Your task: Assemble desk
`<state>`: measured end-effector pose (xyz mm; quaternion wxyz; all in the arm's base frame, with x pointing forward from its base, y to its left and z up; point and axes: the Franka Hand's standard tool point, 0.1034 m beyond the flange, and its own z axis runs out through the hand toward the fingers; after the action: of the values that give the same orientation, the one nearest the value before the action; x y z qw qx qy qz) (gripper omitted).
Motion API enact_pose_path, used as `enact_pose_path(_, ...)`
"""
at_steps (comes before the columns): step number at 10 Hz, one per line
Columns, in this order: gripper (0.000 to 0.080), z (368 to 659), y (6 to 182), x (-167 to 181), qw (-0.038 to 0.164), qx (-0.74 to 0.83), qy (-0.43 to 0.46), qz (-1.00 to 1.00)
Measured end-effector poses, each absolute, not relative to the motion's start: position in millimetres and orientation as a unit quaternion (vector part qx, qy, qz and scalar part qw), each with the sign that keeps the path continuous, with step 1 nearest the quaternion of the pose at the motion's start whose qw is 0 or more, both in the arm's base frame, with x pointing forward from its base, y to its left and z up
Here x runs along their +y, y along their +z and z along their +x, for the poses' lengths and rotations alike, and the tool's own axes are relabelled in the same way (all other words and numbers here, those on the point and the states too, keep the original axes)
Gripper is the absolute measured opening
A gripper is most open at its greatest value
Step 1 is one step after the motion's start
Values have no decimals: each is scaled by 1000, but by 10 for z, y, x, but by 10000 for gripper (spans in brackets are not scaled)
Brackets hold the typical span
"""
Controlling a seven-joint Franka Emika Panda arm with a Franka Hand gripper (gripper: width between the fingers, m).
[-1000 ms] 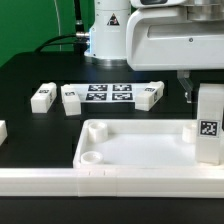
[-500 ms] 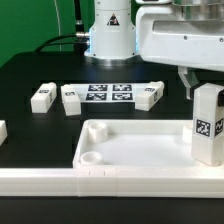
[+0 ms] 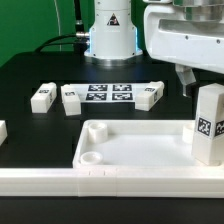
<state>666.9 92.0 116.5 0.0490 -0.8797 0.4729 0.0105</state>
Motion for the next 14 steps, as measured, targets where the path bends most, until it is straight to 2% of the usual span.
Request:
enact_pose_path(1, 605, 6644, 1156, 934, 45, 433, 14, -900)
enact_pose_path(2, 637, 6637, 1154, 965, 45, 419, 14, -907)
enact_pose_path(4, 637, 6627, 1153, 1009, 37, 265, 4, -964)
enact_pose_path(8, 649, 6629, 1148, 993, 37, 131, -1, -991)
enact_pose_path(9, 649, 6632, 1146, 992, 32, 84, -5, -996)
enact_pose_path(12, 649, 6652, 1142, 1029, 0, -64, -22, -998)
enact_pose_path(14, 649, 6653, 1142, 1023, -6, -156, -22, -987)
